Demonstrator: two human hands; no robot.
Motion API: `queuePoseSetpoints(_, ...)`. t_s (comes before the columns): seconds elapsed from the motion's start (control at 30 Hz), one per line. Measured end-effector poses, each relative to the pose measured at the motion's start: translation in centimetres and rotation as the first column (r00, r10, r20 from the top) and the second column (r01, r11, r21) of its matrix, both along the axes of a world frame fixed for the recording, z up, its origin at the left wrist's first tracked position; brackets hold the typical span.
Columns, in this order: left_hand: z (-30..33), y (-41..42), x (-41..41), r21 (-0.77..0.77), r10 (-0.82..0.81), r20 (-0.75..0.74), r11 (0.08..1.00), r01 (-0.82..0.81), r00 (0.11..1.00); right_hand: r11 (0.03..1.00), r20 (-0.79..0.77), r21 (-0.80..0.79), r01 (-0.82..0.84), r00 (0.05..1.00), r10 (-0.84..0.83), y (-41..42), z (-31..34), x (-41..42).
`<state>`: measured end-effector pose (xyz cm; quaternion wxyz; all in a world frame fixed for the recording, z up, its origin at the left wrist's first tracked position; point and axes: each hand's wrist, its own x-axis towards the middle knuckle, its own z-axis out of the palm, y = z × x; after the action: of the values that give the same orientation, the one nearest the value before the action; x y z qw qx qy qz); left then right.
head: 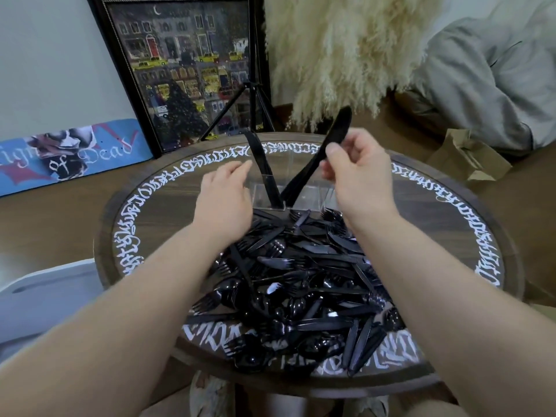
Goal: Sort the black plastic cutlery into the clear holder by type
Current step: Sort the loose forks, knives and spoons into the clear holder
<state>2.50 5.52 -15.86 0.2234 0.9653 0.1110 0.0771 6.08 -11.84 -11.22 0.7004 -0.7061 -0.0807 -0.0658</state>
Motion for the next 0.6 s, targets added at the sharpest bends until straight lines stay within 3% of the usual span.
queuePoseSetpoints(0.1,-1.0,1.7,1.9,0.090,-0.054,-0.106,0.994,0.064,0.993,0.997,0.124,-0.075,0.017,0.992,-0.008,1.6,2.0,2.1)
queuePoseSetpoints(0.17,-1.3,2.0,2.2,0.071,-0.075,-0.139,0.994,0.086,0.987,0.990,0.165,-0.139,0.016,0.986,0.007,2.7,2.4,3.3)
queuePoseSetpoints(0.4,-1.8,2.1,1.8,0.100,-0.093,-0.065,0.990,0.099,0.994,0.894,0.178,-0.445,-0.051,0.974,0.144,6.4,-0.3,6.5)
queuePoseSetpoints(0.5,-2.0,1.9,1.7,0.113,-0.087,-0.046,0.989,0.092,0.995,0.732,0.104,-0.671,-0.114,0.964,0.245,7.4,-2.2,7.3)
queuePoseSetpoints(0.6,-2.0,2.0,1.7,0.103,-0.087,-0.051,0.990,0.092,0.995,0.436,0.065,-0.897,-0.072,0.955,0.290,7.6,-3.4,7.9)
